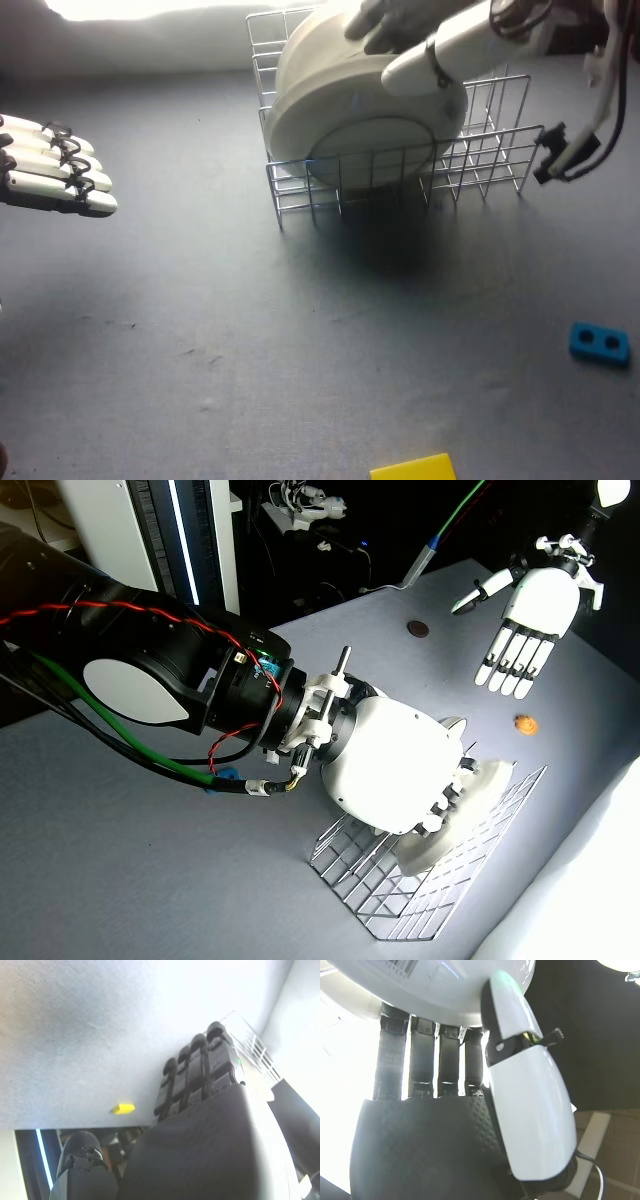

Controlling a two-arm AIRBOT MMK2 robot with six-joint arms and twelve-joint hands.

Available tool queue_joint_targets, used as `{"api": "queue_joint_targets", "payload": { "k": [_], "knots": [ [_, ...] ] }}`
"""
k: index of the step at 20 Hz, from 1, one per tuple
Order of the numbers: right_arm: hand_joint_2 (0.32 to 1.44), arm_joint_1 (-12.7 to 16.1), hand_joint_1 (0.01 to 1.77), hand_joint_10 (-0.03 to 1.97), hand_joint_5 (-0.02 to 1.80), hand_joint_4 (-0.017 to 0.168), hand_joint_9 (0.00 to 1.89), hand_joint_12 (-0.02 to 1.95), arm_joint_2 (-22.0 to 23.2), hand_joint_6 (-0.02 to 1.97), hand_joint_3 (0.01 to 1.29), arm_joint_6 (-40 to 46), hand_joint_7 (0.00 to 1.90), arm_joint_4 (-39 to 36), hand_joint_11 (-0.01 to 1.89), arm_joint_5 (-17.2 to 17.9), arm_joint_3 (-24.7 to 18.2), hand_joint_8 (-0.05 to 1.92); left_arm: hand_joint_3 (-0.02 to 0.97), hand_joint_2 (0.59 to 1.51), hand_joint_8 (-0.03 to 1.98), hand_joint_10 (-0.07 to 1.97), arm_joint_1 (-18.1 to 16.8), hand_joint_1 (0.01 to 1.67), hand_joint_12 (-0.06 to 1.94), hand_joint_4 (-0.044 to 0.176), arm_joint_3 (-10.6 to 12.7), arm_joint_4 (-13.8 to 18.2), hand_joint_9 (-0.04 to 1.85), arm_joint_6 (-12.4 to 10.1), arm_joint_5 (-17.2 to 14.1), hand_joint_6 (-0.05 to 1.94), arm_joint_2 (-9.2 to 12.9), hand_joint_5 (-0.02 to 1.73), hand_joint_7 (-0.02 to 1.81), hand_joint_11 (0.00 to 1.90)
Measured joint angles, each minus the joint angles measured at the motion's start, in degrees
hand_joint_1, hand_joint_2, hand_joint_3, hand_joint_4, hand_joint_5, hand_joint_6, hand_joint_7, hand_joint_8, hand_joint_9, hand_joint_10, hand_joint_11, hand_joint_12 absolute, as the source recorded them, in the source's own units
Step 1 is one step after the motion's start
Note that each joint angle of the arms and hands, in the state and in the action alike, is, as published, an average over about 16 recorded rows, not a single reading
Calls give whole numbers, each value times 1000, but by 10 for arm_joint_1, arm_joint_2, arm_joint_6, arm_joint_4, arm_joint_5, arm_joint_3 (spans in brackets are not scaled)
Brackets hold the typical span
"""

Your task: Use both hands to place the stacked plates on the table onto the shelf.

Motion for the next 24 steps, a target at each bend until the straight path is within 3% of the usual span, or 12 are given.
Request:
{"api": "queue_joint_targets", "payload": {
  "k": [5, 9, 14, 19, 22, 24],
  "knots": [
    [1052, 24, 1212, 410, 717, -4, 771, 1329, 13, 424, 12, -13, 842, -17, 499, 9, -16, 222, 12, 1004, -4, 12, -1, 13, 7, 4, 0, 0, 22, 0, -1, 6, 0, 21, 17, 17],
    [1021, 44, 1206, 348, 743, -3, 788, 1320, 31, 222, 12, -54, 879, -48, 475, 26, -45, 52, 12, 1003, -4, 12, -3, 13, 7, 4, -1, 0, 22, 0, -4, 6, 0, 21, 17, 17],
    [1023, 62, 1201, 320, 767, -3, 795, 1335, 58, 201, 12, -148, 893, -87, 462, 55, -99, 37, 11, 1006, -5, 11, -7, 13, 8, 4, -5, 1, 22, -1, -16, 6, 0, 21, 17, 17],
    [1035, 60, 1180, 327, 792, -2, 816, 1329, 88, 203, 11, -252, 917, -122, 462, 90, -161, 36, 11, 1010, -5, 11, -11, 13, 9, 3, -12, 1, 26, -4, -40, 6, 0, 24, 22, 19],
    [1062, 56, 1135, 364, 807, 2, 844, 1346, 101, 380, 11, -304, 958, -125, 480, 102, -191, 37, 11, 1036, 2, 20, -13, 14, 75, 1, -20, 3, 99, -6, -55, 10, 1, 92, 95, 65],
    [1085, 54, 1058, 439, 827, 1, 870, 1375, 109, 476, 11, -328, 997, -125, 508, 108, -206, 69, 11, 1062, 41, 69, -14, 29, 249, 1, -27, 8, 186, -5, -65, 46, 2, 177, 195, 116]
  ]
}}
